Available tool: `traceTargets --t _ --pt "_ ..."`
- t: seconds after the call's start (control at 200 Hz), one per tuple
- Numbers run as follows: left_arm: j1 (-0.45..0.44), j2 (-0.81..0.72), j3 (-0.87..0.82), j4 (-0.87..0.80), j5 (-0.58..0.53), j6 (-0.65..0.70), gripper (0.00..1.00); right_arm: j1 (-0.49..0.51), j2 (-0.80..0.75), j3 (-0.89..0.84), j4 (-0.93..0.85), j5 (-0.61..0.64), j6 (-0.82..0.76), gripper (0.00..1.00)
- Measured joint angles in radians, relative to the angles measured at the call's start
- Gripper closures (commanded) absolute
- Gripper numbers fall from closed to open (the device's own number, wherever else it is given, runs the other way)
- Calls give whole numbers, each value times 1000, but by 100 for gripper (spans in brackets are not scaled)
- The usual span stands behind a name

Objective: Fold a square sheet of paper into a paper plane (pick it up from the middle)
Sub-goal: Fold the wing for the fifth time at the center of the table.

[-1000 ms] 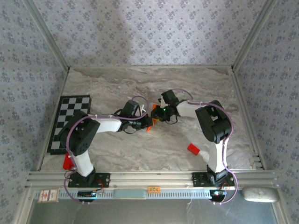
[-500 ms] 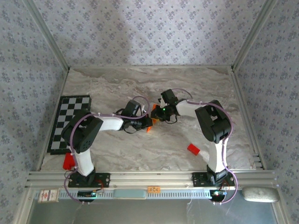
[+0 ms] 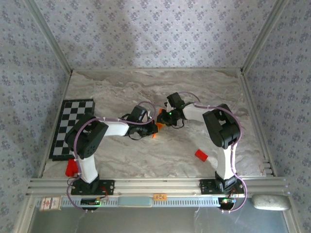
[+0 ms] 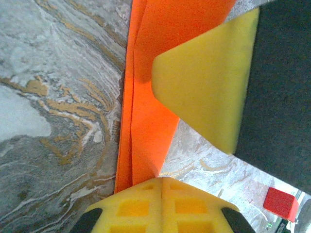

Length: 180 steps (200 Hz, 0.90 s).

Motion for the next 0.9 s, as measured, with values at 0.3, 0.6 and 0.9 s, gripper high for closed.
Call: traceTargets --t 0.3,0.6,0.9 --pt "0 0 0 -6 -5 13 100 3 11 30 -42 9 -1 78" --pt "0 -3 -8 -18 -8 39 100 5 14 39 -60 15 -5 78" --pt "1 -7 -25 6 -8 38 100 0 -32 7 -14 -4 -17 77"
